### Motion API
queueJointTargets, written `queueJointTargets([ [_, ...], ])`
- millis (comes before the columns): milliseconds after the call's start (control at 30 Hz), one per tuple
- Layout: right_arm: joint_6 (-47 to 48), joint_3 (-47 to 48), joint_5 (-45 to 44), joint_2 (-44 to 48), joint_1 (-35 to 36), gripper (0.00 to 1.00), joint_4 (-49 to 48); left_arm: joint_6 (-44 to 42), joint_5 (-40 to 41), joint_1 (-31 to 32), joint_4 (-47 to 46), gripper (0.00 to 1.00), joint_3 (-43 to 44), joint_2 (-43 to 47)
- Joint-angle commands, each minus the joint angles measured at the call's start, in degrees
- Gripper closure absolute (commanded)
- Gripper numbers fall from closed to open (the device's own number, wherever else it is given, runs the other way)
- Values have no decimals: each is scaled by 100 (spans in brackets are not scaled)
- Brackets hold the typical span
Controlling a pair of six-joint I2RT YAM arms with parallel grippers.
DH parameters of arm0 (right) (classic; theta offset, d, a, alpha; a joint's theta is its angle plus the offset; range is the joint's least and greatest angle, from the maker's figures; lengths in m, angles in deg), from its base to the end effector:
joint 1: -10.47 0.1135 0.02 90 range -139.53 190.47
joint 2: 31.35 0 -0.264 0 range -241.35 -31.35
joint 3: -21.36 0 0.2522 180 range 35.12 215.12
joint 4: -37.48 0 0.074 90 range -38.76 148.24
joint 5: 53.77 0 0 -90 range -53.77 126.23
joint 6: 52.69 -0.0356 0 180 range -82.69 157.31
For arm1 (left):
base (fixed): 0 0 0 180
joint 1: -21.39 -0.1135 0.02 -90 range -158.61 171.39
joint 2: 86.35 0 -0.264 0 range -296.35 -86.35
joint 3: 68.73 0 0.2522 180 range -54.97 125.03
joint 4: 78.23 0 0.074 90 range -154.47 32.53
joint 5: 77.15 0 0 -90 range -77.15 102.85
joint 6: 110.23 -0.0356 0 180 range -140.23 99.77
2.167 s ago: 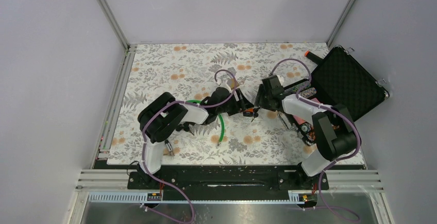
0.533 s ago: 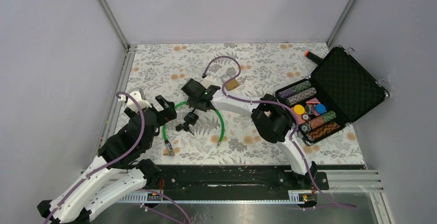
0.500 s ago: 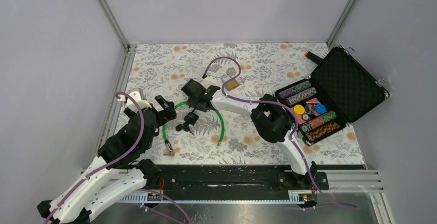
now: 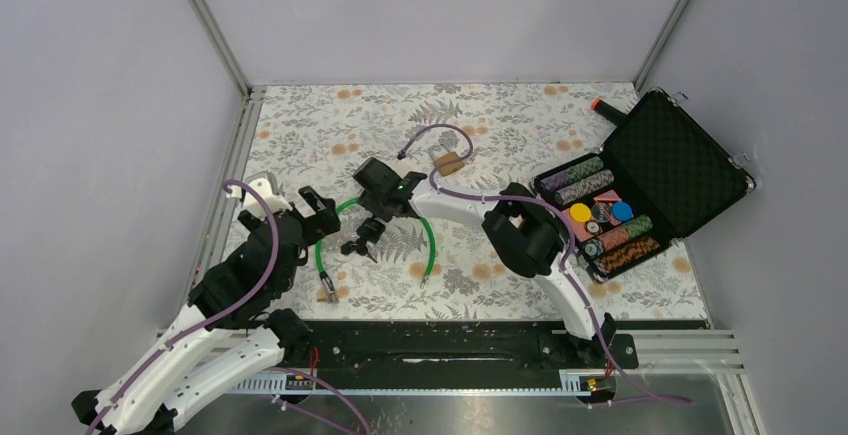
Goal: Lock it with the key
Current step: Pick up the lock from the center of the board.
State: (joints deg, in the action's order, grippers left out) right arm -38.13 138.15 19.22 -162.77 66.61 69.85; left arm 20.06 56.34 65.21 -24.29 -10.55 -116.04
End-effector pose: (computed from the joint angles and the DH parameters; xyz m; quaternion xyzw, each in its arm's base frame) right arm 0.2941 0.4197 0.1688 0.2077 0.8981 0.2742 0.2741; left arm 0.0909 -0.0533 0.3217 -0.1735 0.7911 -0.0997 0.5781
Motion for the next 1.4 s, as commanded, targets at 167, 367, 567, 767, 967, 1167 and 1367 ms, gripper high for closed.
queueJointTargets([
  [167,-889,-538,170,-71,-102,73,-870,-136,221,-12,-37,1,76,43],
  [367,-932,-878,168,124,-127,100,-1245,-71,207,-5,-42,1,84,-33],
  [567,-466,-1464,-74,851,-127,100,-1633,3,55,-13,-147,1,74,-98],
  [767,210,-2277,-314,1997,-127,100,-2321,27,-216,-6,-366,1,97,-148],
  [967,921,-2879,-484,3158,-130,100,-2630,-181,-975,-8,-923,1,-73,-361],
  [1167,1584,-3180,-650,4109,-130,100,-2731,-284,-1700,-21,-1550,1,-180,-628],
  [1367,1856,-3171,-848,4759,-129,100,-2445,-1018,-3381,-26,-2979,1,-418,-745],
])
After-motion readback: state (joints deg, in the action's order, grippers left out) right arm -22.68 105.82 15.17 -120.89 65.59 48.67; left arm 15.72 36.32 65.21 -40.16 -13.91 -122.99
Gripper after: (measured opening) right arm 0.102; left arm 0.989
